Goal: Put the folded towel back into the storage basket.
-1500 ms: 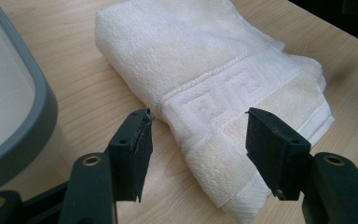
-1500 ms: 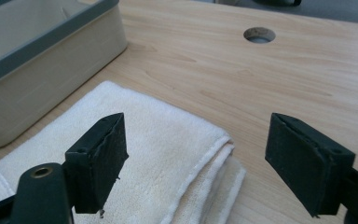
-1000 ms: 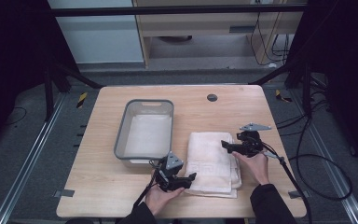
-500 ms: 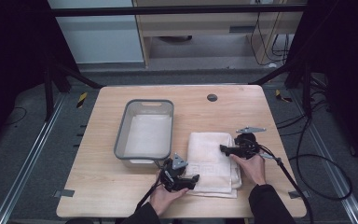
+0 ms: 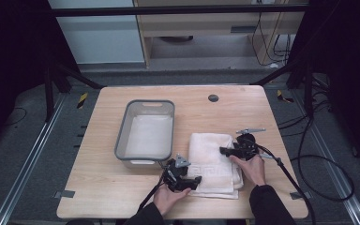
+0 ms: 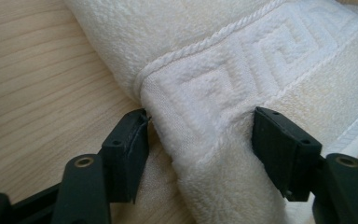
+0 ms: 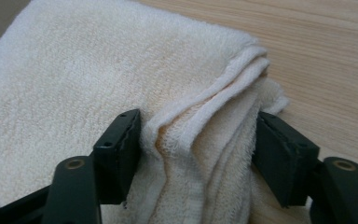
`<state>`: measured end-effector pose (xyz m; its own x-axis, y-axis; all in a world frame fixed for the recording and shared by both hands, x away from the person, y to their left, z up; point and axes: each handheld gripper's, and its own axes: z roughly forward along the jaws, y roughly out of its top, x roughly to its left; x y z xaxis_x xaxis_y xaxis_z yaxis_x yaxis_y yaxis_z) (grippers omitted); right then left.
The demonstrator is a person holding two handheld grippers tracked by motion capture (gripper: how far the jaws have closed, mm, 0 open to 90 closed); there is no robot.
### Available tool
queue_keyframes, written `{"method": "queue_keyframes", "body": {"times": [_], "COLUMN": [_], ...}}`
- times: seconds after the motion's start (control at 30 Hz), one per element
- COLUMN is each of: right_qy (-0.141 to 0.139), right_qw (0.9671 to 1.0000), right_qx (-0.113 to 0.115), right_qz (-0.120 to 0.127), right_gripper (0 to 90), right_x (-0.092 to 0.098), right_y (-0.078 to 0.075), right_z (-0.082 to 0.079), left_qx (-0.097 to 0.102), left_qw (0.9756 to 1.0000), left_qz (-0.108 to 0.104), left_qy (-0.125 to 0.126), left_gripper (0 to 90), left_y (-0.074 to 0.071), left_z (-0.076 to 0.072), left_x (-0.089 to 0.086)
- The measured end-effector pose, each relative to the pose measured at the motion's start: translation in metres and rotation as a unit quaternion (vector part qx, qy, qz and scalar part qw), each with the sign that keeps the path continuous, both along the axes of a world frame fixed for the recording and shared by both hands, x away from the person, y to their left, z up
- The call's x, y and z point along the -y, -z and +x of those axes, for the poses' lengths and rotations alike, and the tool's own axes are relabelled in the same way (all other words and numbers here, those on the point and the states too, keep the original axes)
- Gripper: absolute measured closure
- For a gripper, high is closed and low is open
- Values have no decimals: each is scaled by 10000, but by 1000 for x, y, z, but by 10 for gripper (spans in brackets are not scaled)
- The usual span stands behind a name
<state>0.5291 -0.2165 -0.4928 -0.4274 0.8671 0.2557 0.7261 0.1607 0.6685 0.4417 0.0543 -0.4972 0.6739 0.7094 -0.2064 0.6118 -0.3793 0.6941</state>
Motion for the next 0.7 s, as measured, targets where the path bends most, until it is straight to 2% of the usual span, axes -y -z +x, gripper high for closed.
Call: {"method": "queue_keyframes", "body": {"times": [0.13,0.27,0.37,0.5,0.7], "right_qy": [-75,-108,-141,-115,-92], "right_qw": [9998,9994,9992,9988,9986], "right_qx": [-96,-204,-207,-219,-168], "right_qz": [140,264,324,422,498], "right_gripper": [469,570,632,665,674], "right_x": [0,-1,-1,0,1], "right_y": [0,-1,-2,-4,-10], "right_z": [0,0,-1,-1,-4], "left_qx": [-88,-213,-210,-134,-171], "left_qw": [9999,9997,9997,9997,9995], "left_qz": [24,-57,-39,-77,-222], "left_qy": [55,119,145,162,140], "left_gripper": [440,508,560,614,699], "left_y": [-2,-2,-3,-3,-4], "left_z": [0,1,0,-3,-3], "left_x": [2,2,1,3,-1]}}
